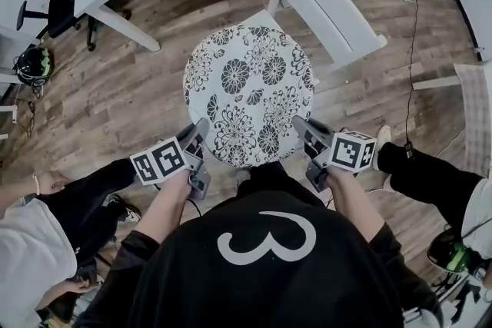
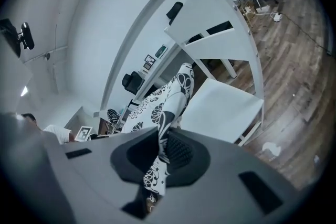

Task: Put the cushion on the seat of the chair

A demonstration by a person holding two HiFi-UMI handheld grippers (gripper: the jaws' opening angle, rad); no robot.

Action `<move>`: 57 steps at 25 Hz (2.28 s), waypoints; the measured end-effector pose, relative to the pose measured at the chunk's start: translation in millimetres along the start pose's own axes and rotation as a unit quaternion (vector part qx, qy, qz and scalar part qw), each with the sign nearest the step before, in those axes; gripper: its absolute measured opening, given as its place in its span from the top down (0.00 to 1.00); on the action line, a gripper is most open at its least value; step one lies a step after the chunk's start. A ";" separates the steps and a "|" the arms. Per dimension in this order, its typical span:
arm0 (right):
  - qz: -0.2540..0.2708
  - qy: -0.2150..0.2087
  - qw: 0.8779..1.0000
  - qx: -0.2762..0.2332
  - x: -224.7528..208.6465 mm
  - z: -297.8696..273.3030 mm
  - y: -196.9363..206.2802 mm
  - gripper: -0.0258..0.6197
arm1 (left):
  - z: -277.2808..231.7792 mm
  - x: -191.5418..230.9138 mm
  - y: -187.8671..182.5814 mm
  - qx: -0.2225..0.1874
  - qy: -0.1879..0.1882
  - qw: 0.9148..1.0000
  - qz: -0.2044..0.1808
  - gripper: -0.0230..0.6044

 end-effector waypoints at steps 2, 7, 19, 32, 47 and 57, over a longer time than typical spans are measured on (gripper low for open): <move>0.004 -0.006 1.000 0.002 3.5 3.5 3.0 0.92 | 6.3 -2.5 5.3 -0.008 -0.005 1.000 -0.004 0.90; 0.014 -0.009 1.000 0.010 -6.8 6.3 12.5 0.92 | 6.7 0.1 14.2 -0.025 -0.021 0.999 -0.022 0.90; 0.106 -0.023 0.994 0.032 -2.7 52.2 19.6 0.92 | 55.3 -40.9 73.9 -0.109 -0.063 0.987 -0.097 0.90; 0.095 0.079 0.989 0.081 -56.4 -9.3 31.6 0.92 | -4.3 9.1 21.2 -0.058 -0.103 0.984 -0.136 0.90; 0.098 0.199 0.965 0.143 -98.7 -35.5 51.9 0.90 | -31.2 64.7 -6.9 -0.034 -0.187 0.972 -0.134 0.90; 0.105 0.247 0.949 0.163 -98.5 -36.2 52.5 0.80 | -35.6 69.9 -10.1 -0.021 -0.245 0.957 -0.152 0.79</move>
Point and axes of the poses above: the fingertips, and each gripper's own axes: z backward along the fingers, x to its left, y out of its underside, the point moved 7 cm from there along z, backward along the fingers, and after that the axes turned 14 degrees about z, right-handed, at the moved point
